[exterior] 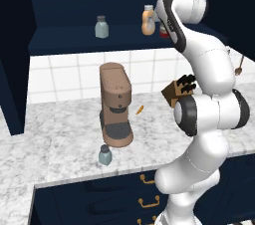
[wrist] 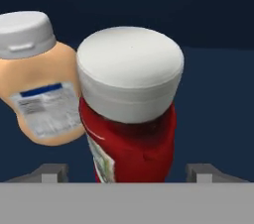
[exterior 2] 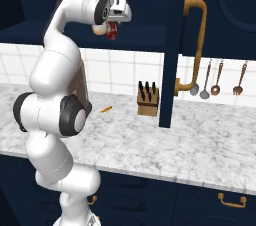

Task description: Put the shaker and condiment bottle from the counter next to their counterparts in the cabinet.

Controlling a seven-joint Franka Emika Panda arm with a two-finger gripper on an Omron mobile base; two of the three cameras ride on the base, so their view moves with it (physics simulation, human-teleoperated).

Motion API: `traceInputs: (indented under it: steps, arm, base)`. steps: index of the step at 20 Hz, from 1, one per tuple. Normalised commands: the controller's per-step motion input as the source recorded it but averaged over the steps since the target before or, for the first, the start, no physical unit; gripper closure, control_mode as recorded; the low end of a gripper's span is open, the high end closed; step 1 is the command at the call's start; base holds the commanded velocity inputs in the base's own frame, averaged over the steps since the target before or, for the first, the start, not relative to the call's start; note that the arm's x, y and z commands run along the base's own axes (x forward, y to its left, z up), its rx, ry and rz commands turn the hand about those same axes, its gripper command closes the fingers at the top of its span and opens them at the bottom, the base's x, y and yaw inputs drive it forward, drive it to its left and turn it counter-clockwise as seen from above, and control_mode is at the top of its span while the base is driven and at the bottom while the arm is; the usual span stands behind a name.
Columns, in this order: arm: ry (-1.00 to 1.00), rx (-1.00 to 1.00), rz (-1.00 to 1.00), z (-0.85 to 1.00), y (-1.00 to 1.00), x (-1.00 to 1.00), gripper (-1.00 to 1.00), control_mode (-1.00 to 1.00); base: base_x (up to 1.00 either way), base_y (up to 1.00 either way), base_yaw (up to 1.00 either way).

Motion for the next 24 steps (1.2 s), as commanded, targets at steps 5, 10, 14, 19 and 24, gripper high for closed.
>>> traceInputs:
  steps: [5,10,14,19,24]
  arm:
    - [0.0,0.03,0.06,0.0,0.0,-0.05,-1.0,-1.0]
    - [0.0,0.03,0.04,0.0,0.0,-0.23,-1.0,-1.0]
    - [0.0,0.01,0.02,0.0,0.0,-0.39,-1.0,-1.0]
    - [0.0,0.0,0.0,-0.01,0.0,-0.52,-1.0,-1.0]
    - [0.0,0.0,0.0,-0.04,0.0,-0.63,-1.0,-1.0]
  base:
    - [0.0,0.0,0.0]
    - [0.0,0.0,0.0]
    - [0.0,0.0,0.0]
    - [0.0,0.0,0.0]
    - [0.0,0.0,0.0]
